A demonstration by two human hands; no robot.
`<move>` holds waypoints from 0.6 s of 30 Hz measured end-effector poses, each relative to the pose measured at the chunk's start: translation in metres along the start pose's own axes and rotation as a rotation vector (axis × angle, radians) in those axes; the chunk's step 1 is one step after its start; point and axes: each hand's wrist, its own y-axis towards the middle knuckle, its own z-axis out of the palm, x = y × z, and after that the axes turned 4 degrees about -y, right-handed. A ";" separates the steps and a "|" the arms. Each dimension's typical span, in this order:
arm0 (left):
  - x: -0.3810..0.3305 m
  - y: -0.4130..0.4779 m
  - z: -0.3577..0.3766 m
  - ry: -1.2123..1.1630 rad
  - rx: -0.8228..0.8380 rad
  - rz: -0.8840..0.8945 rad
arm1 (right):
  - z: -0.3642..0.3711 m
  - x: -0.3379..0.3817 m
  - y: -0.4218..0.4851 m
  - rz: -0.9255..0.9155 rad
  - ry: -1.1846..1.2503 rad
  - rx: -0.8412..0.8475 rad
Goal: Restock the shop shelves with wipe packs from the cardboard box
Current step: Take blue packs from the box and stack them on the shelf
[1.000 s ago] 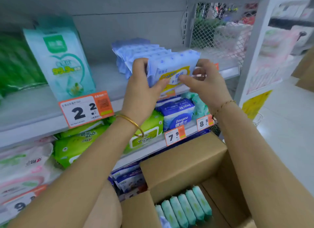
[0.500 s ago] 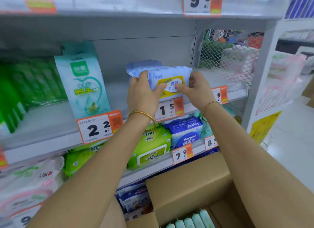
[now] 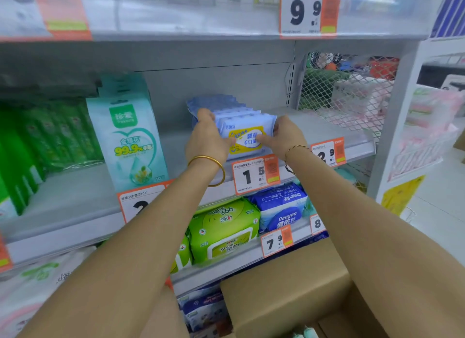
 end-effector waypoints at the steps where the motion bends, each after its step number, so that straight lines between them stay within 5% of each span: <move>1: 0.002 0.000 0.000 0.020 0.017 -0.012 | 0.000 -0.001 0.000 0.015 -0.056 0.014; 10: 0.005 -0.003 -0.001 0.114 0.063 -0.037 | -0.007 0.002 -0.012 0.050 -0.238 -0.043; 15: 0.008 -0.065 -0.010 0.038 -0.193 0.272 | -0.018 -0.021 -0.084 -0.079 0.033 -0.371; 18: 0.023 -0.141 0.006 -0.115 -0.021 0.313 | 0.007 -0.056 -0.151 -0.027 0.113 -0.347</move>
